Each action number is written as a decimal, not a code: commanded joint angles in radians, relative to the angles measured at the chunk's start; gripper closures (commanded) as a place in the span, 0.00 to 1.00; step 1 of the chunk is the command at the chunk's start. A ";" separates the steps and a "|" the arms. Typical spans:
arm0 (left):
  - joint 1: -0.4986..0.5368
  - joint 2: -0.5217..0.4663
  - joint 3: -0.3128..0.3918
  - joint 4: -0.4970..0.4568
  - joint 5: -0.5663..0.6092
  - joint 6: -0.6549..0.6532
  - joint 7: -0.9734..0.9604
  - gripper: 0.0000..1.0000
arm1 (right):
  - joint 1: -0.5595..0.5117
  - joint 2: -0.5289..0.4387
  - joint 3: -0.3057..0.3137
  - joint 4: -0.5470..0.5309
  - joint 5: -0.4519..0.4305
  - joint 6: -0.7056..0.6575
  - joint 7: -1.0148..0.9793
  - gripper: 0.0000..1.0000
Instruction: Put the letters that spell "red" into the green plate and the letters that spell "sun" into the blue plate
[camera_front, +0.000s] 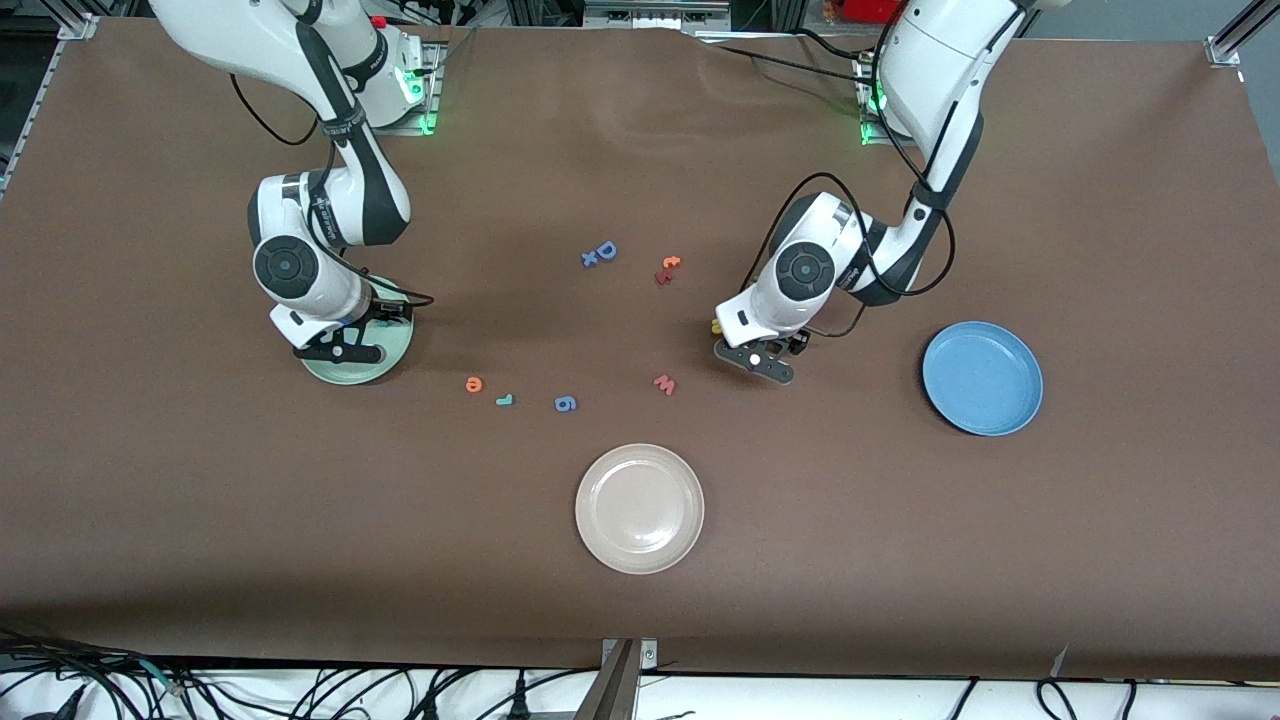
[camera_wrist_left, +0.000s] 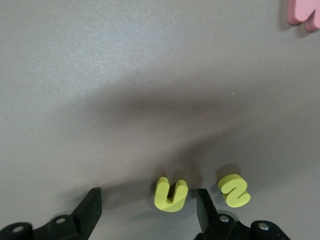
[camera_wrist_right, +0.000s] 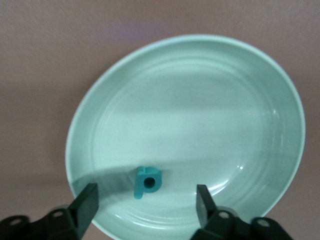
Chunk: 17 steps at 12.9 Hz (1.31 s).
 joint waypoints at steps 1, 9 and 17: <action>-0.032 0.017 0.009 0.006 0.028 0.014 -0.044 0.15 | 0.011 -0.020 0.006 0.087 0.017 -0.076 0.023 0.01; -0.038 0.032 0.011 0.001 0.071 0.050 -0.045 0.44 | 0.045 0.201 0.123 0.423 0.022 -0.079 0.350 0.43; 0.012 -0.006 0.009 0.006 0.073 0.026 -0.019 0.77 | 0.052 0.312 0.144 0.451 0.056 0.066 0.359 0.44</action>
